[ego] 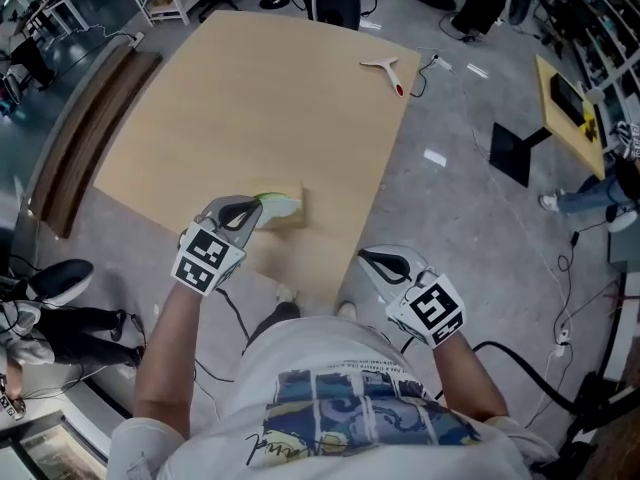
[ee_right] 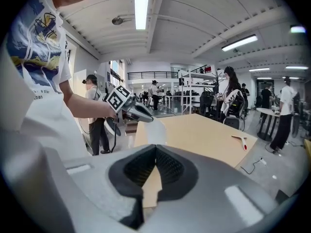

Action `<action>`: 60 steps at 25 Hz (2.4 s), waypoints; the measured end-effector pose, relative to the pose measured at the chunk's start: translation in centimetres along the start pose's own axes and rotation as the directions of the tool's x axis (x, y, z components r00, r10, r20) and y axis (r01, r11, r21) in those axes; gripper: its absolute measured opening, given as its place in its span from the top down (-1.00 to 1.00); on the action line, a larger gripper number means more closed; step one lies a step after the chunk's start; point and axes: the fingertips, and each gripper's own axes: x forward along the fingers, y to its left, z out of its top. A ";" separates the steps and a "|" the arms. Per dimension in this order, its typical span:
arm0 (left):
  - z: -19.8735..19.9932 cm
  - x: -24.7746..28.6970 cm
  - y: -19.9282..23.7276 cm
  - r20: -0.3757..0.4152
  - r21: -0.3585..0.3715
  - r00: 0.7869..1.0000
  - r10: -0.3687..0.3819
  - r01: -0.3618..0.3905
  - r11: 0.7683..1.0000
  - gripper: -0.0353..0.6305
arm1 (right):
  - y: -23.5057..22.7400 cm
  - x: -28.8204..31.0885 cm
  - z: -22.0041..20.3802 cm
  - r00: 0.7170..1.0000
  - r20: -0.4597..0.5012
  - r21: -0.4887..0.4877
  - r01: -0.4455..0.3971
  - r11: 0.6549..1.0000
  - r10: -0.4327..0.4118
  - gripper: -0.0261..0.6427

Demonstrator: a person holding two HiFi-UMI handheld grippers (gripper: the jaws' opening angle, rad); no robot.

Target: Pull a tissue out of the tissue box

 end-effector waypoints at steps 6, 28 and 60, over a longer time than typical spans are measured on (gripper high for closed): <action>3.1 -2.9 -2.7 0.066 -0.027 0.997 0.027 -0.025 0.999 0.89 | 0.3 -0.7 -0.4 0.999 0.006 -0.025 -0.033 0.999 0.033 0.91; 7.2 -8.1 -11.6 0.166 -0.085 0.982 0.096 -0.082 0.993 0.89 | 1.9 -4.9 -2.9 0.995 0.012 -0.064 -0.101 0.993 0.102 0.91; 10.6 -11.2 -15.6 0.247 -0.085 0.968 0.046 -0.026 0.996 0.89 | 3.3 -5.2 -2.0 0.996 0.020 -0.132 -0.081 0.988 0.085 0.91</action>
